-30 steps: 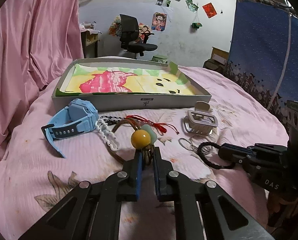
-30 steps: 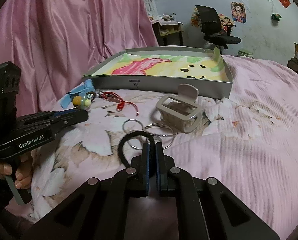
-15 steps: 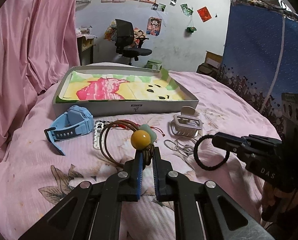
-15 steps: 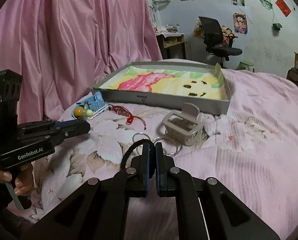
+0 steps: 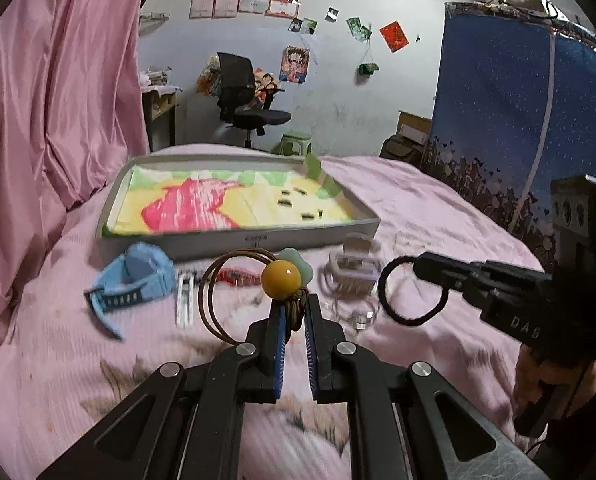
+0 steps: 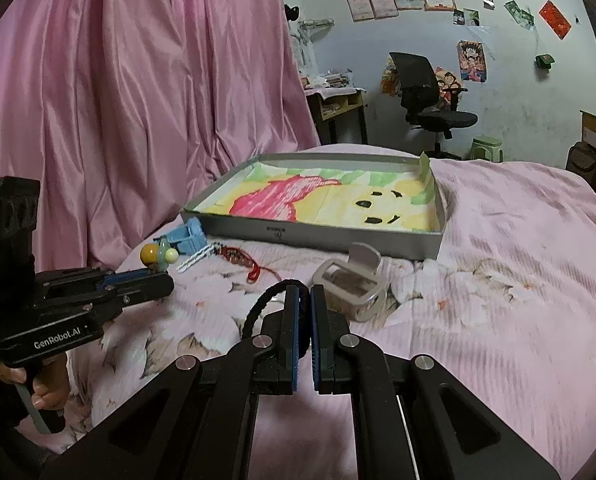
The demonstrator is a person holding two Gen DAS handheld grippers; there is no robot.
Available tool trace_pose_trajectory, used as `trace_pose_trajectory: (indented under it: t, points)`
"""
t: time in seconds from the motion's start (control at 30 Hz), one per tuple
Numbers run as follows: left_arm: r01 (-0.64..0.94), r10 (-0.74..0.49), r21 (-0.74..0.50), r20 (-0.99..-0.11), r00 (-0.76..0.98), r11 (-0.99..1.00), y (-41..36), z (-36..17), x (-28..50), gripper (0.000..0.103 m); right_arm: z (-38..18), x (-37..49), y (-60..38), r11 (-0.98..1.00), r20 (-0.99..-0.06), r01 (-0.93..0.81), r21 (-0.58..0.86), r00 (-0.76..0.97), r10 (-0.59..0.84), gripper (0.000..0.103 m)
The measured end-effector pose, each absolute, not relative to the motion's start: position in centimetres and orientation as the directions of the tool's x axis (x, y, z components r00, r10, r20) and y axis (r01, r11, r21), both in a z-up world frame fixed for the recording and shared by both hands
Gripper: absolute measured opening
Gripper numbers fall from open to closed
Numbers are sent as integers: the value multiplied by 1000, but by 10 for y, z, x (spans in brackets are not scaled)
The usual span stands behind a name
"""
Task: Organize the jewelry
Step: 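Carry bead hair tie with left tool while right tool carries black tie to tray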
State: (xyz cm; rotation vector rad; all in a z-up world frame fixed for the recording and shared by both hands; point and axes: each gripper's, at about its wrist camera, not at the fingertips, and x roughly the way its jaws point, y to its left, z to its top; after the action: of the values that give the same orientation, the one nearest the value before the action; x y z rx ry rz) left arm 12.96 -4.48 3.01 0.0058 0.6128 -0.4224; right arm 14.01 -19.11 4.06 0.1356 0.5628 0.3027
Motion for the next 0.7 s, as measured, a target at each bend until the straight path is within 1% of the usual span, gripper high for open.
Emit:
trace_pose_trajectory:
  t: [0.2,0.33,0.5,0.7]
  points:
    - [395,-394,-117,-529,752,911,-49,55,159,9,52,170,-195,940,-479,-241,241,813,331,5]
    - [384,-387,-119,-520,762,916,-48,65,191,9,66,203,-194,944,-457,-238,229,830,320,5]
    - [339,-346,-121,-558,754,933,-43,58,235,9,68,254,-187,941,-450,-222,254,835,318,5]
    - [268,-309,-160,-610,730,950,-27,40,275,9,49,294,-171,943,-489,-210,257,814,314,5]
